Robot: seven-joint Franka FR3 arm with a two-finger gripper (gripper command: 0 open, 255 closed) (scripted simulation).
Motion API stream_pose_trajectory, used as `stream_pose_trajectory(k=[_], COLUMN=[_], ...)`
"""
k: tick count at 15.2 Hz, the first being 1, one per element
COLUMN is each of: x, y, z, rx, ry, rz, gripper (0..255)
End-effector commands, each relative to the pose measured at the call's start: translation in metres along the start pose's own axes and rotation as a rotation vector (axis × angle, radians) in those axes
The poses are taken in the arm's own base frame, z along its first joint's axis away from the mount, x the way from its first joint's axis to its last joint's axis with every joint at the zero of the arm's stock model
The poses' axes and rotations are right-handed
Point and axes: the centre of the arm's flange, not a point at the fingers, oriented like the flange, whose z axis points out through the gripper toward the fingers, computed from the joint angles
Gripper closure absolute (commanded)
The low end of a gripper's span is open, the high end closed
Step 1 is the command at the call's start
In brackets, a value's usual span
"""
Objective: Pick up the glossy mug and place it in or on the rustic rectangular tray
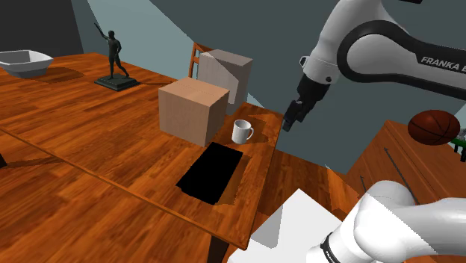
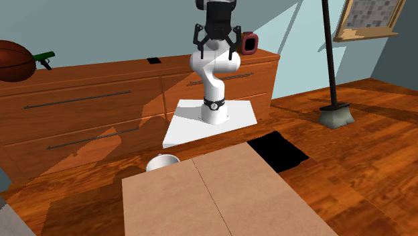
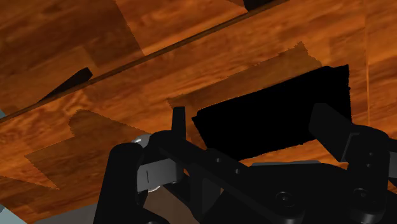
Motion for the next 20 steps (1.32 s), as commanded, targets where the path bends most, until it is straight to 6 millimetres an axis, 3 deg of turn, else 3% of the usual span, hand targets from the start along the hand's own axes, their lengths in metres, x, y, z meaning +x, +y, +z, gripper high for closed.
stream_pose_trajectory(k=[1,20], x=[0.000,0.190], y=[0.000,0.064], z=[0.000,0.156], rx=[0.000,-0.017], ry=[0.000,-0.029], rz=[0.000,0.036], gripper=[0,0])
